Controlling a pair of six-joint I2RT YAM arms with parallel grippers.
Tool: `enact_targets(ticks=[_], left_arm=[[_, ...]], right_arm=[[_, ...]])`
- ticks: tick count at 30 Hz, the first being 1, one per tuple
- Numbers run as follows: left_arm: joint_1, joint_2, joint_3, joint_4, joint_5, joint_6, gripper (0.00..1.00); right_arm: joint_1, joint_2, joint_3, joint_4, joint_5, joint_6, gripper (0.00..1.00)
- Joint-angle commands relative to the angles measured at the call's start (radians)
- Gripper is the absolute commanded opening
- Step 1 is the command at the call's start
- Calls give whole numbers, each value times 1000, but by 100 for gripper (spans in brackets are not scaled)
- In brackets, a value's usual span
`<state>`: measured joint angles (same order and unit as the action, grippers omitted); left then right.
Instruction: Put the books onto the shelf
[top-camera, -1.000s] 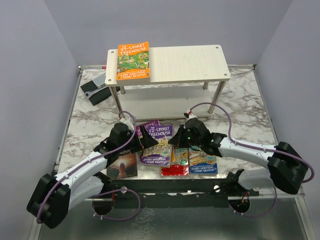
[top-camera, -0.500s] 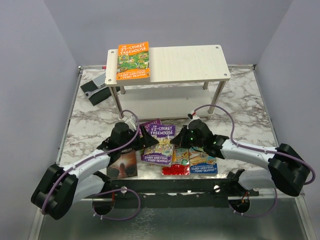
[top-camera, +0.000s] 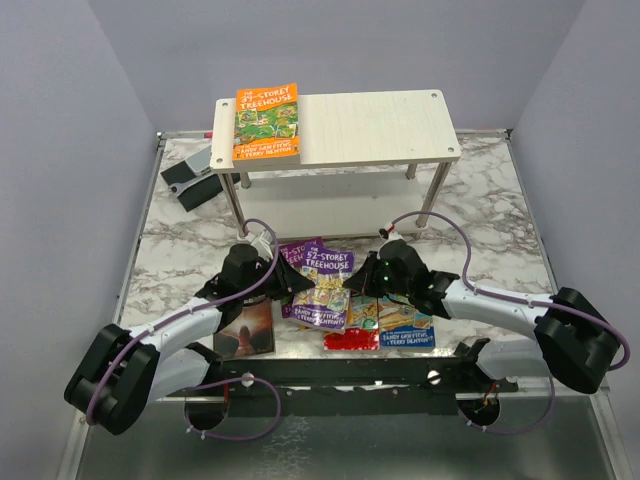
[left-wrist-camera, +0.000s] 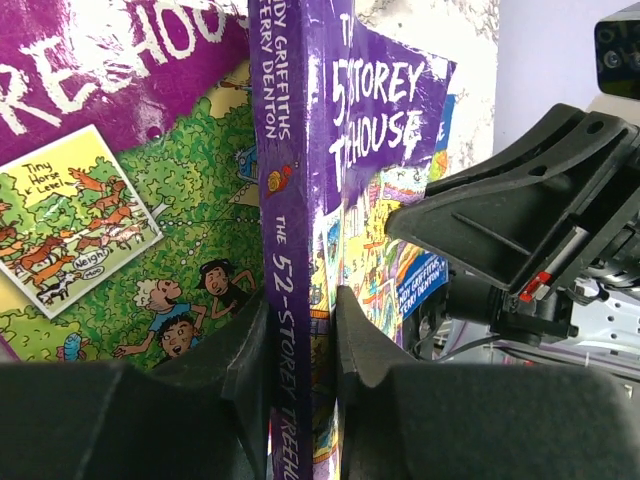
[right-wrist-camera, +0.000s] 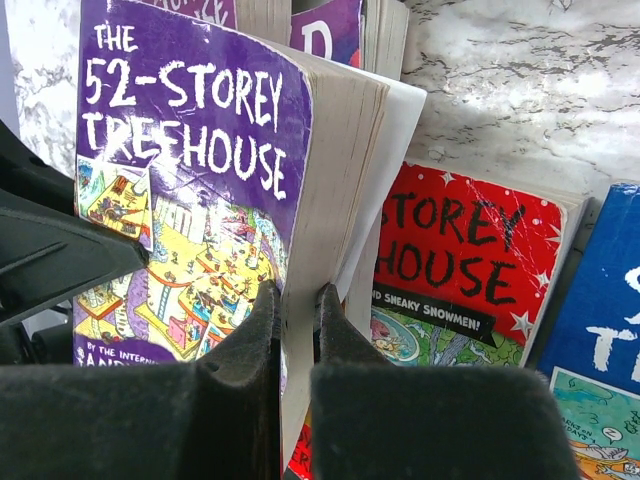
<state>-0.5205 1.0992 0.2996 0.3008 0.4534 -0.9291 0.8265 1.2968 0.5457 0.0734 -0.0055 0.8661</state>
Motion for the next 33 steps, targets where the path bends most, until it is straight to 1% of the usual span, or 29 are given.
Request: enact_targets(ticks=[1, 3, 4, 5, 7, 11, 14, 15, 19, 22, 27, 33], left_arm=[[-21, -11, 22, -63, 86, 24, 0], [-21, -32, 32, -64, 88, 19, 0], [-21, -43, 37, -65, 91, 16, 0], [-22, -53, 44, -65, 96, 12, 0], [-21, -77, 55, -66, 100, 3, 0], [-20, -134, 77, -68, 115, -1, 0], [-20, -183, 103, -87, 127, 3, 0], [-20, -200, 112, -93, 130, 0, 0], [-19, -260, 160, -141, 133, 7, 0], [-19, -291, 189, -161, 143, 4, 0], [-18, -330, 228, -162, 159, -15, 0], [-18, -370, 282, -169, 165, -19, 0]], right_arm=[[0, 58, -78, -213, 56, -47, 1], [1, 40, -78, -220, 54, -44, 1], [0, 29, -78, -224, 54, -41, 5], [0, 16, -78, -228, 53, -39, 11], [0, -18, -77, -238, 51, -36, 25], [1, -108, -72, -261, 38, -28, 44], [0, -191, -79, -253, 12, -29, 57], [0, -220, -83, -244, -23, -34, 63], [1, -354, -96, -234, -67, -34, 75], [0, -447, -100, -230, -99, -23, 79], [0, -595, -104, -208, -142, -15, 80], [0, -752, -91, -219, -159, -30, 81]])
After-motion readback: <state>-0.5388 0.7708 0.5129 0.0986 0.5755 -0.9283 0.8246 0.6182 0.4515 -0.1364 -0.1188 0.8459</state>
